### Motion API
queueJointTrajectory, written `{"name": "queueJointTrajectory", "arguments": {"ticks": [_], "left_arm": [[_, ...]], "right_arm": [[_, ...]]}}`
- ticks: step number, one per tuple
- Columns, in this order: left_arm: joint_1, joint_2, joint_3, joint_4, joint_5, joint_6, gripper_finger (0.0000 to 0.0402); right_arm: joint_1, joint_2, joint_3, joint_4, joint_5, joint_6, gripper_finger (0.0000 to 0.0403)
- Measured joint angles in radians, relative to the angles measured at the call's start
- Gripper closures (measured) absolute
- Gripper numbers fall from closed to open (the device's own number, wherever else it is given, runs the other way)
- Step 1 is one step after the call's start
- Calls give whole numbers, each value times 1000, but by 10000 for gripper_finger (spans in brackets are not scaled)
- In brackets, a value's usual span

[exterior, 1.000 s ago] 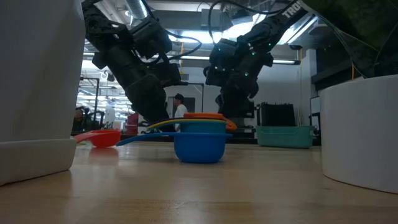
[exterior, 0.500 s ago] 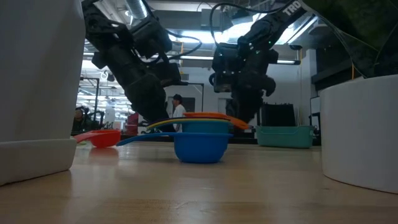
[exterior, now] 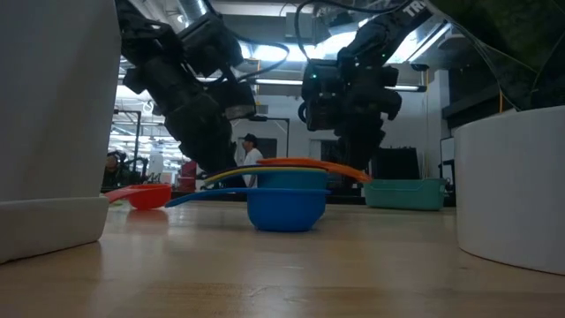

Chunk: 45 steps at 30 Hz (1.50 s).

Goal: Nest measuring cups in basket
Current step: Stack the orange measuring cup on top of the dark blue measuring cup

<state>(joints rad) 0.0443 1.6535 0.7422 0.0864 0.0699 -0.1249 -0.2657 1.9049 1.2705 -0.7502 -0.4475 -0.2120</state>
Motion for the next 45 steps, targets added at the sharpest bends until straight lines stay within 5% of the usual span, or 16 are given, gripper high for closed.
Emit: {"name": "queueJointTrajectory", "arguments": {"ticks": [17,26,45], "left_arm": [[-24,0,0,0,-1,-57,256],[-34,0,0,4,-1,-58,256],[-36,0,0,31,8,-79,256]], "right_arm": [[132,0,-1,-51,-1,59,297],[196,-1,-1,63,0,59,297],[182,-1,-2,199,47,60,297]]}}
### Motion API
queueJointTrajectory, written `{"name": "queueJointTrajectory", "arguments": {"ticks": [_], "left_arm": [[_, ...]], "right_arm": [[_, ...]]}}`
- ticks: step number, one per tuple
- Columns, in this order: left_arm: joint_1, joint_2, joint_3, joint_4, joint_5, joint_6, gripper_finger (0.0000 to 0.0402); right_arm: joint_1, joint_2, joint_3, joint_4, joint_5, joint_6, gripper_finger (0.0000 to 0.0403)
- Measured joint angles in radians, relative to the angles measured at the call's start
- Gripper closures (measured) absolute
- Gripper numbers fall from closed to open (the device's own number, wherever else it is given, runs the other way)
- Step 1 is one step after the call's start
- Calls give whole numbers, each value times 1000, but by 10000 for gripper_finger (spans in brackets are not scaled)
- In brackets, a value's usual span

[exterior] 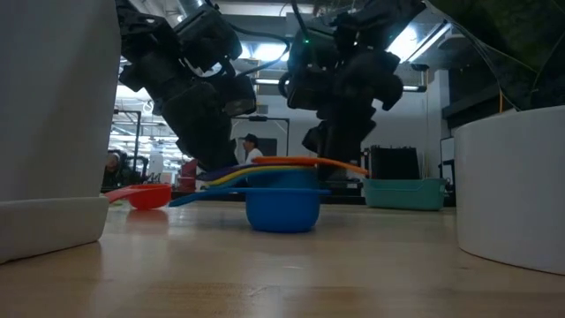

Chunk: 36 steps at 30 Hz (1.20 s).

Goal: Nest measuring cups in basket
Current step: Stack the orange measuring cup on top of the dark blue measuring cup

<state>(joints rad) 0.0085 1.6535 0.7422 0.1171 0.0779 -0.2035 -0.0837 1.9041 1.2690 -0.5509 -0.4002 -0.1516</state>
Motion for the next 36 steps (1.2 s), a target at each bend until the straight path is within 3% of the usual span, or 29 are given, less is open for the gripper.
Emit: {"name": "queueJointTrajectory", "arguments": {"ticks": [9,25,36], "left_arm": [[3,0,0,7,-50,-32,256],[4,0,0,13,-329,-34,256],[4,0,0,18,-342,-34,256]], "right_arm": [[-61,0,0,9,40,-6,297],[-190,0,0,33,47,-9,297],[-214,-17,1,20,38,-9,297]]}}
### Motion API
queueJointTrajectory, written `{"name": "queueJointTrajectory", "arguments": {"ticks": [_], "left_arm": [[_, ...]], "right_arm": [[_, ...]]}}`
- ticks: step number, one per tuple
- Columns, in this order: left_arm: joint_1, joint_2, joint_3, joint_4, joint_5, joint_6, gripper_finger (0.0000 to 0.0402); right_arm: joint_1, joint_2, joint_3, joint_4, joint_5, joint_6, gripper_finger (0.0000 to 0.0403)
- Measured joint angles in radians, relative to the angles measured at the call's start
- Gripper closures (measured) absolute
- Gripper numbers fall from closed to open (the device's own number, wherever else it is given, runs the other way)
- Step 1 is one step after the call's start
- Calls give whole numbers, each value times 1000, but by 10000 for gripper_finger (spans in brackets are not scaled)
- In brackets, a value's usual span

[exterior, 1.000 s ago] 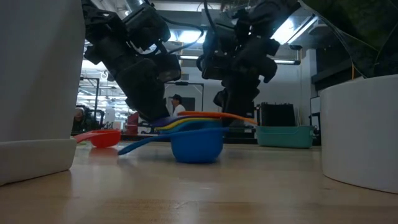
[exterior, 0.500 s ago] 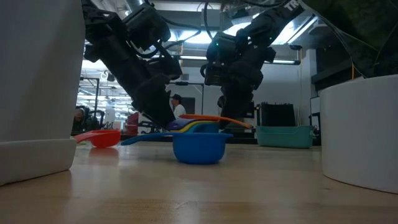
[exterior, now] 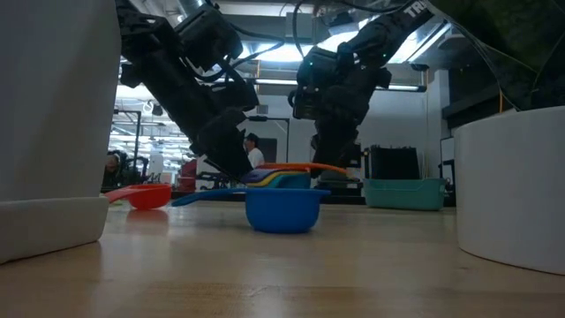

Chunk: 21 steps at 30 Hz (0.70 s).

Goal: Nest measuring cups in basket
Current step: Stack the orange measuring cup on top of the dark blue measuring cup

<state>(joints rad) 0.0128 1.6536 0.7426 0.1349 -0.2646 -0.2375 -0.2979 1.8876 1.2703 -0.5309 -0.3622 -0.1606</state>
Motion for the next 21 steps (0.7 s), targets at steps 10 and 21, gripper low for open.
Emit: {"name": "queueJointTrajectory", "arguments": {"ticks": [10,21], "left_arm": [[0,0,1,-16,13,0,256],[-14,0,1,-44,100,-24,256]], "right_arm": [[-8,-44,1,-95,34,0,297],[29,-51,1,-178,134,54,297]]}}
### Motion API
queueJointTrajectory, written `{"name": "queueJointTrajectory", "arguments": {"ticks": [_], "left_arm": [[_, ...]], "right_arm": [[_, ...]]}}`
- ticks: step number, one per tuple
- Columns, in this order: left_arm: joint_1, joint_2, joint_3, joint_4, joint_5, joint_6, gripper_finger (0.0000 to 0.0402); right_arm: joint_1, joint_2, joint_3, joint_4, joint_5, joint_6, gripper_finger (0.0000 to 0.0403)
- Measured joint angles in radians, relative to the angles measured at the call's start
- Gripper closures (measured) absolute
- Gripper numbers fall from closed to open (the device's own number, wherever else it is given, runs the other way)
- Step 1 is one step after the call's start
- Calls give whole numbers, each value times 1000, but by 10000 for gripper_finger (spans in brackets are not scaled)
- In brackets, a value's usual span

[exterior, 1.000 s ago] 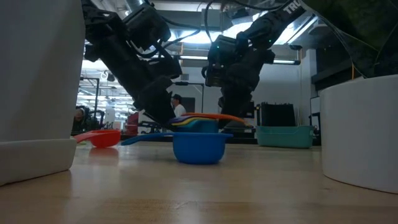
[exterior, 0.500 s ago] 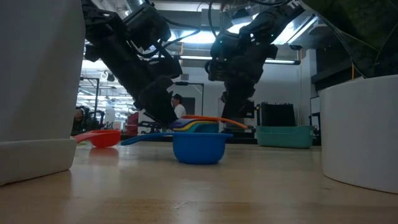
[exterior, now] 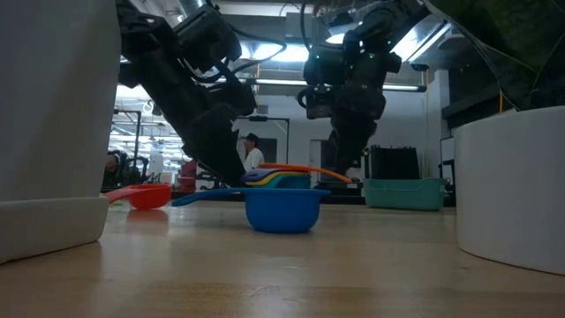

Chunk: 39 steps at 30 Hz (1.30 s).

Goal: Nest measuring cups in basket
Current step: Stack the orange measuring cup on top of the dark blue measuring cup

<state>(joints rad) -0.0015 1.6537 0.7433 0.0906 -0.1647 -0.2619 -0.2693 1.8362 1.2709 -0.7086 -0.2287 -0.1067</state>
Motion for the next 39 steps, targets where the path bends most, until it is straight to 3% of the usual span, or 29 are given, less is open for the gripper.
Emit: {"name": "queueJointTrajectory", "arguments": {"ticks": [15,27,34,39], "left_arm": [[-42,0,0,10,2,-50,256],[-41,0,0,9,-1,-50,256],[-41,0,0,9,-1,-50,256],[-41,0,0,12,-1,-50,256]], "right_arm": [[101,0,-1,116,1,60,297],[101,-22,-1,122,6,28,297],[92,-36,-1,52,198,50,297],[89,-23,-2,27,209,66,297]]}}
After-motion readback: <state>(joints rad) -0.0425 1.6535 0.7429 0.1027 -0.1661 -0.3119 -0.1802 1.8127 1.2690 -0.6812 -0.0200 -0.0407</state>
